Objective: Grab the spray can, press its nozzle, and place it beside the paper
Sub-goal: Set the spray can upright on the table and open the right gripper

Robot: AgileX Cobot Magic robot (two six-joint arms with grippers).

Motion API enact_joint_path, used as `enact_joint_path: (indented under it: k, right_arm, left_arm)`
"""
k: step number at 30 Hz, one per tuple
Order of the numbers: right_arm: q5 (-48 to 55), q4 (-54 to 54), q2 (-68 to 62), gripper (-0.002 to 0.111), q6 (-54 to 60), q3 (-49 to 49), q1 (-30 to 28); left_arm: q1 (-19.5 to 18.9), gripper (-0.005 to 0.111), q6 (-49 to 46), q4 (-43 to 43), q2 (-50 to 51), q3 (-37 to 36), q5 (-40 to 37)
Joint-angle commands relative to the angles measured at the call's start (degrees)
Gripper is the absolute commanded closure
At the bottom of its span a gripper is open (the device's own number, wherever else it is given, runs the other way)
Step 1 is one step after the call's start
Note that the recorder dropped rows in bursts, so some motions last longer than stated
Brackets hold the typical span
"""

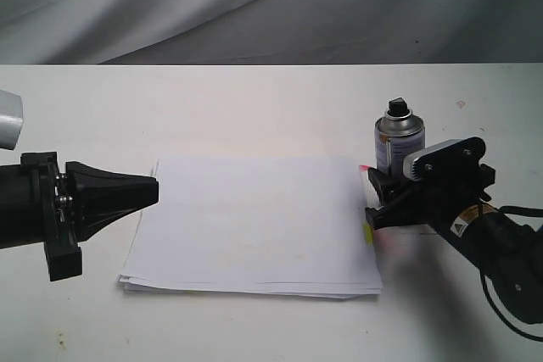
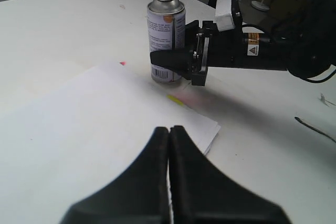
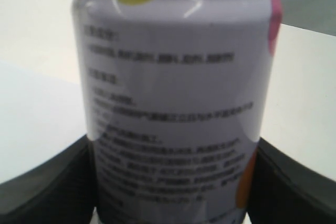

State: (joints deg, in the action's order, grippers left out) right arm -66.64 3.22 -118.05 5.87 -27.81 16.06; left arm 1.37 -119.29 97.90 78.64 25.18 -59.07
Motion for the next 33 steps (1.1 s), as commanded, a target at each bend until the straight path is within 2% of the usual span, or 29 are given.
enact_joint_path:
  k: [1,4,7,10,15,19,21,24,33]
  right_arm:
    - [-3.32,0.72,0.32,0.108,-0.08,-0.36,-0.15]
    - [-3.32,0.7,0.32,0.108,-0.08,-0.36,-0.15]
    - [-3.32,0.94,0.32,0.101,-0.08,-0.36,-0.15]
    - [-3.32,1.11,0.32,0.086,-0.08,-0.36,-0.15]
    - [-3.32,1.33,0.32,0.052,0.06,-0.36,-0.15]
    - [-3.32,1.33,0.32,0.033,0.15,-0.36,-0.15]
    - [-3.32,1.33,0.32,0.027,0.15,-0.36,-0.15]
    - [-3.32,1.44,0.32,0.024,0.15,-0.26,-0.15]
    - [-3.32,1.3,0.48,0.024,0.73,-0.04,-0.15]
  left_arm:
    - [-0.14,0.107,0.15,0.54,-0.05,-0.28,0.0]
    - [-0.14,0.107,0.15,0.54,-0.05,-0.28,0.0]
    - [-0.14,0.107,0.15,0.54,-0.05,-0.28,0.0]
    - [-0.14,0.107,0.15,0.54,-0.05,-0.28,0.0]
    - [-0.14,0.107,0.15,0.54,-0.05,-0.28,0.0]
    - [-0.14,0.107,0.15,0.54,-0.05,-0.28,0.0]
    - [-0.14,0.107,0.15,0.54,-0.05,-0.28,0.0]
    - [-0.14,0.107,0.15,0.54,-0.05,-0.28,0.0]
    - [-0.14,0.107,0.15,0.54,-0.05,-0.28,0.0]
